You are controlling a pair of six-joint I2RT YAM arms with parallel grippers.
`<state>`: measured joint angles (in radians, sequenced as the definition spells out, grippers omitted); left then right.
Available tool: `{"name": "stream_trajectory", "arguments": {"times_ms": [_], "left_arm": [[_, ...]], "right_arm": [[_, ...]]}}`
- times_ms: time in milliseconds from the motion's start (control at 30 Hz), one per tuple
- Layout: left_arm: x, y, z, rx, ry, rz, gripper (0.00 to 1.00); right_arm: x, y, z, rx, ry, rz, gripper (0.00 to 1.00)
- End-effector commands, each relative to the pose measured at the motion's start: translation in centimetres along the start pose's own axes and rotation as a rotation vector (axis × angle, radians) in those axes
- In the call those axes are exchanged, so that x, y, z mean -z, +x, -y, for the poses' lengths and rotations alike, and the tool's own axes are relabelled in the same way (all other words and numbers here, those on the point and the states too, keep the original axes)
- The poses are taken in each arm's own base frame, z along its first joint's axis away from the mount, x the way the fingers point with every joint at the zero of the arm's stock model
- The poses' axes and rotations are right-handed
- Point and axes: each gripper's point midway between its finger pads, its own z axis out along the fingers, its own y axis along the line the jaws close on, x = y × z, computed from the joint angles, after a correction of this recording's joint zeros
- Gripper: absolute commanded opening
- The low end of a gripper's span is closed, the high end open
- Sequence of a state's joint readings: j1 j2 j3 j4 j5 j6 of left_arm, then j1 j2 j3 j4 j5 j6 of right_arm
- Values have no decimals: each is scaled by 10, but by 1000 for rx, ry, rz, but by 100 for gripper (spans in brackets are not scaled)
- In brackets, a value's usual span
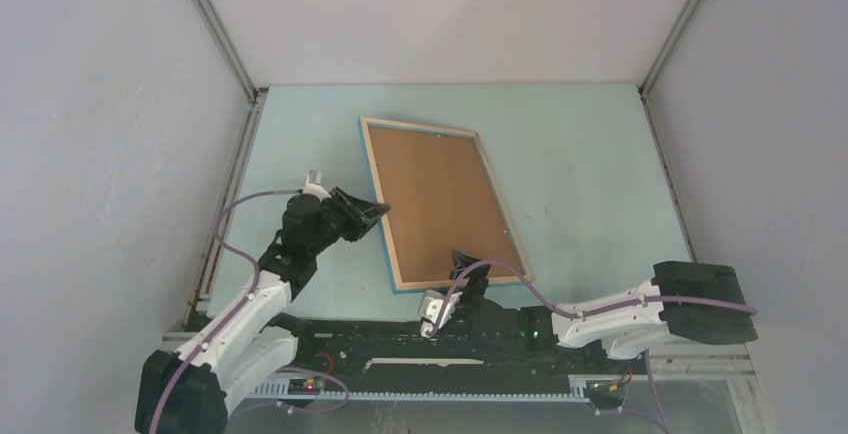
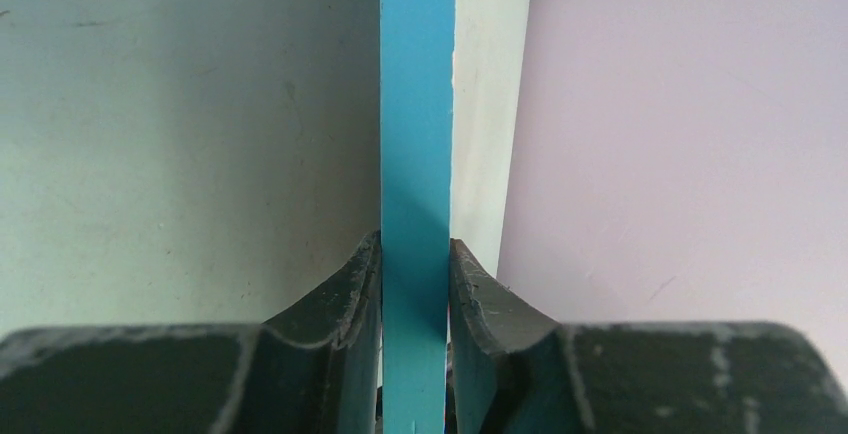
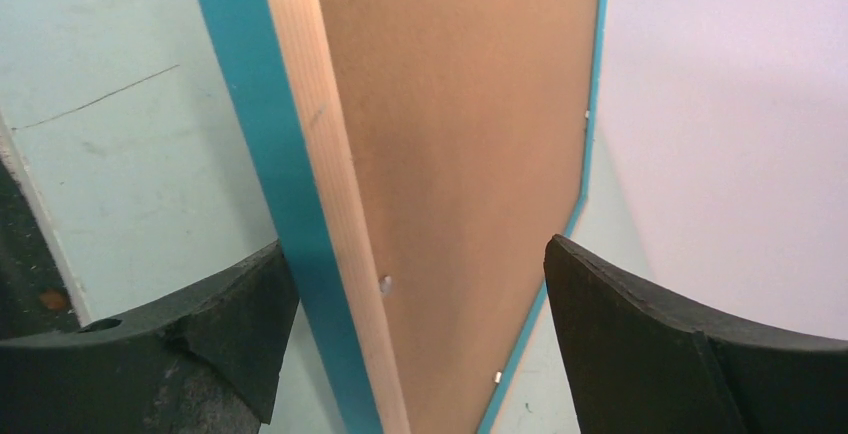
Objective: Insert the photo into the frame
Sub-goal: Turn over the photo frame at the center of the board.
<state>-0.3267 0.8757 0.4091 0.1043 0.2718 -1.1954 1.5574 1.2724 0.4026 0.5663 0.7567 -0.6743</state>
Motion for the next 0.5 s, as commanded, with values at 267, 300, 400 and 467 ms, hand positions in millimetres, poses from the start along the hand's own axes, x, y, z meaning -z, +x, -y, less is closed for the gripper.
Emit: {"name": "stream_trajectory", "arguments": {"times_ms": [267, 300, 400, 467], "left_arm": [[34, -30, 71, -11, 123, 121, 0], [36, -31, 74, -15, 127, 121, 0], [40, -34, 80, -23, 119, 129, 0], [40, -36, 81, -22, 113, 132, 0]], "right_arm": [[-12, -12, 19, 7, 184, 66, 91], [-14, -11, 22, 5, 216, 59, 91], [-17, -9, 24, 23, 277, 49, 91], [-20, -11, 19, 43, 287, 50, 90]]}}
